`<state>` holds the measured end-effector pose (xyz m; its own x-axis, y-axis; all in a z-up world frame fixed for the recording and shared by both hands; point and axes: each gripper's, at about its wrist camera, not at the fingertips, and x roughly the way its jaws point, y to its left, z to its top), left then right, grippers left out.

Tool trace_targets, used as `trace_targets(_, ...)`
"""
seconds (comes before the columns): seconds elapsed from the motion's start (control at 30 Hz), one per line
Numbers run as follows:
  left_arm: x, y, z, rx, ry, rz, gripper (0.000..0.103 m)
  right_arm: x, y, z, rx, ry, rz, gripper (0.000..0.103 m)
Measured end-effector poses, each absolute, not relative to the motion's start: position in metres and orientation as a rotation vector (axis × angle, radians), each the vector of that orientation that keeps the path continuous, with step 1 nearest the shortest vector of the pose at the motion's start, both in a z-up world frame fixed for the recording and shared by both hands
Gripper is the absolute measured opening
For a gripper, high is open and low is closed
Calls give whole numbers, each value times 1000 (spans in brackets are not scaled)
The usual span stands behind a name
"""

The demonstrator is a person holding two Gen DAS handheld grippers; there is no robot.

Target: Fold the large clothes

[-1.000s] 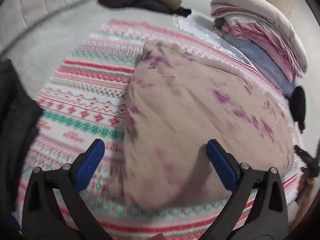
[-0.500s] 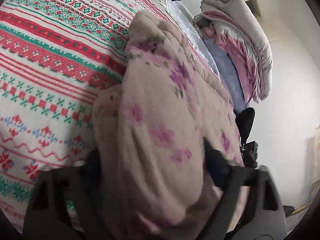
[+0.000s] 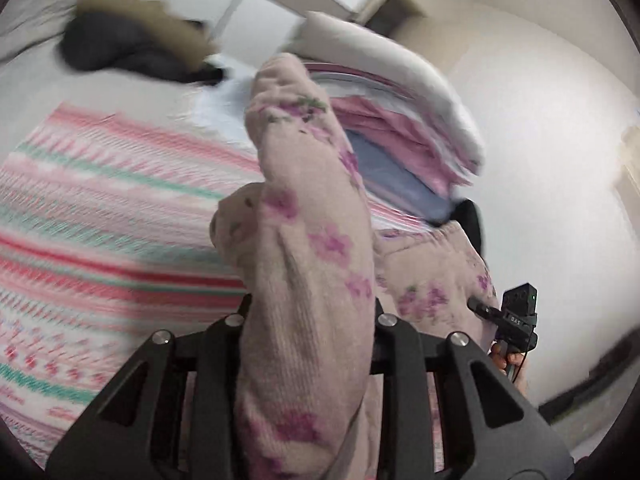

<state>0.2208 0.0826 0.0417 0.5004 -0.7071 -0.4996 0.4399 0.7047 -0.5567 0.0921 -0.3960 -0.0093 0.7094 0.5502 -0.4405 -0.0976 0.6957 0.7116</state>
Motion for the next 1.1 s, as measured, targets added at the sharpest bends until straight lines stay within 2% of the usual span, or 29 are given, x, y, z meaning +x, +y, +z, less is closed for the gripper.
trace_targets(0.2,206,-41,76,-327,749,-913,30,-21,-481,71,652,545,224,31)
trace_targets(0.4,204,-180,68,-277,731,-1094,33,-122,-578,109,616,494,-57,33)
trace_targets(0.43,203,-210,59,-210,724,-1106,39,-133,-591,109,595,501,-109,38)
trace_targets(0.47,204,-228,50,-163,740,-1091,48,-140,-603,107,569,521,-164,47)
trace_targets(0.53,210,-269,21,-54,824,-1022,58,-153,-635,88,567,596,-320,58)
trace_targets(0.63,213,-309,-20,133,903,-864,59,-160,-671,55,583,712,-524,59)
trace_targets(0.73,209,-314,-30,222,897,-770,65,-184,-692,31,599,720,-614,59)
trace_targets(0.9,182,-290,-14,214,856,-770,76,-193,-680,33,603,702,-565,62)
trace_targets(0.97,162,-276,3,232,831,-749,87,-202,-665,38,576,708,-558,66)
trace_targets(1.07,134,-269,13,246,846,-696,98,-210,-619,50,505,723,-571,73)
trace_targets(1.1,125,-265,14,245,855,-686,98,-210,-611,47,489,728,-580,75)
